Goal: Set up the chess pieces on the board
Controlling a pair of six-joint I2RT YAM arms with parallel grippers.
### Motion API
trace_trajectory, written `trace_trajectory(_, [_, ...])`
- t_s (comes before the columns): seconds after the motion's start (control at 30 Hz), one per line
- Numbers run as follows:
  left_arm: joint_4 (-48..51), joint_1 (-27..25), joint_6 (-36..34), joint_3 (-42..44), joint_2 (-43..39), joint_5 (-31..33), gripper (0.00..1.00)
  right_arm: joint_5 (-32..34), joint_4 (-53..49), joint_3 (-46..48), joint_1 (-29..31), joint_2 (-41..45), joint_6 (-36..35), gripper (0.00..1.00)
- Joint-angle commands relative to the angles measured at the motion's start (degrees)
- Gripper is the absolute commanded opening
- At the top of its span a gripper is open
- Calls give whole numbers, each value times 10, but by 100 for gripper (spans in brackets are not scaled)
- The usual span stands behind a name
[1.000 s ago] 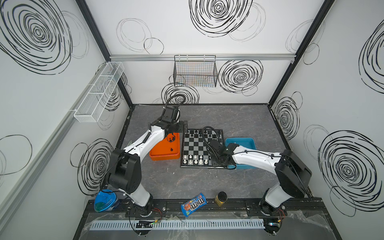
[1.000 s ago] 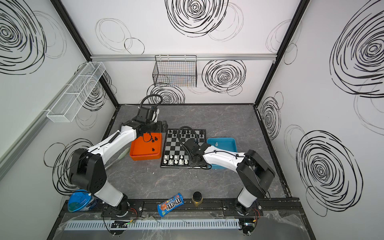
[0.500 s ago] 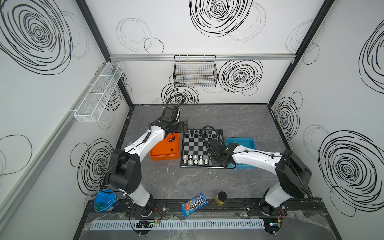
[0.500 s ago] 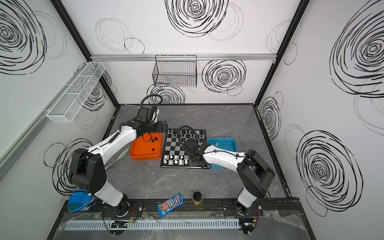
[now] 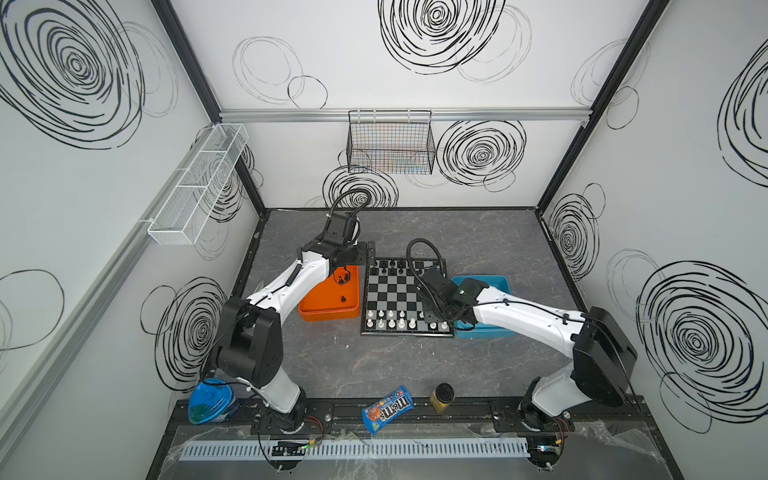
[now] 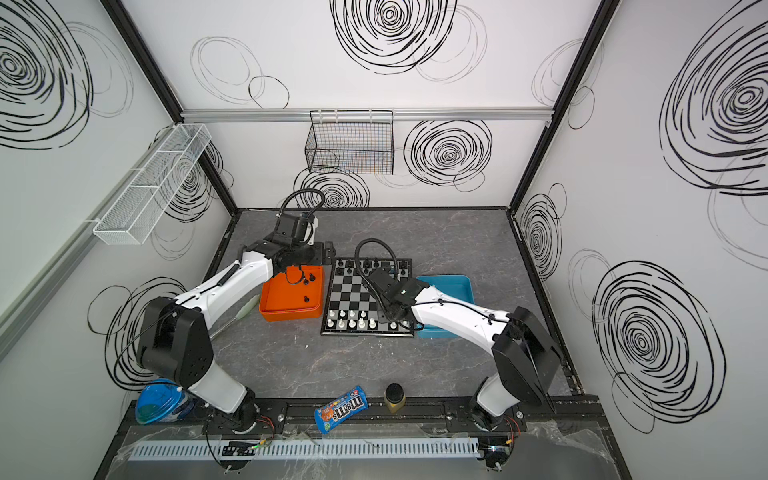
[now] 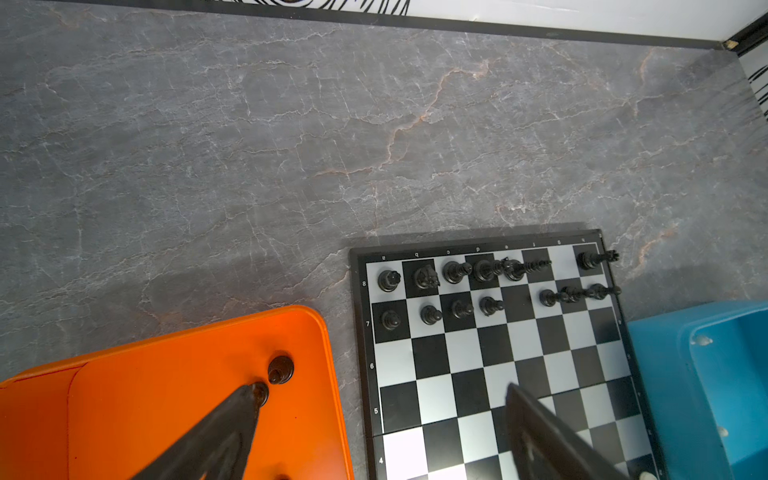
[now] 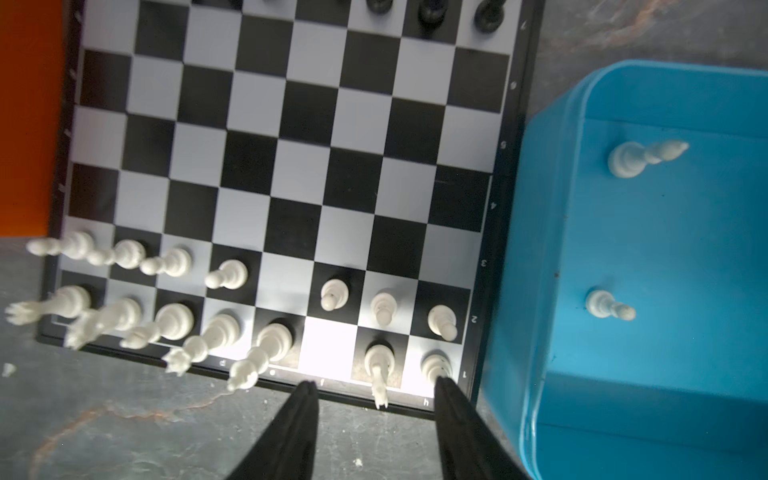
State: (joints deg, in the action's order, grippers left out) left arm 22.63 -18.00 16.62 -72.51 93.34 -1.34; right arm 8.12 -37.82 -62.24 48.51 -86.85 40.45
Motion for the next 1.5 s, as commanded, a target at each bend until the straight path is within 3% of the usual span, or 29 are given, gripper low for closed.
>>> trace_trajectory(0.0, [0,1,13,-5,0,18,96,36,-13,-12,-17,40,-7,70])
trace_trajectory(0.07, [2,3,18,-5,-2,25,96,38,3,-5,-34,63,-15,81])
trace_trajectory(0.13, [3,4,20,-4,-5,36,96,38,20,4,-51,87,-25,98])
trace_trajectory(0.17, [5,4,23,-4,-5,46,96,41,29,9,-61,99,-28,100])
trace_trajectory(0.43, [33,41,53,15,-17,57,98,59,124,81,-130,200,-90,100])
trace_trajectory(0.77, [46,89,35,61,-28,56,97,-48,150,117,-251,211,-182,100])
trace_trajectory(1.47, [4,90,47,106,12,38,82,-86,162,154,-301,188,-218,100])
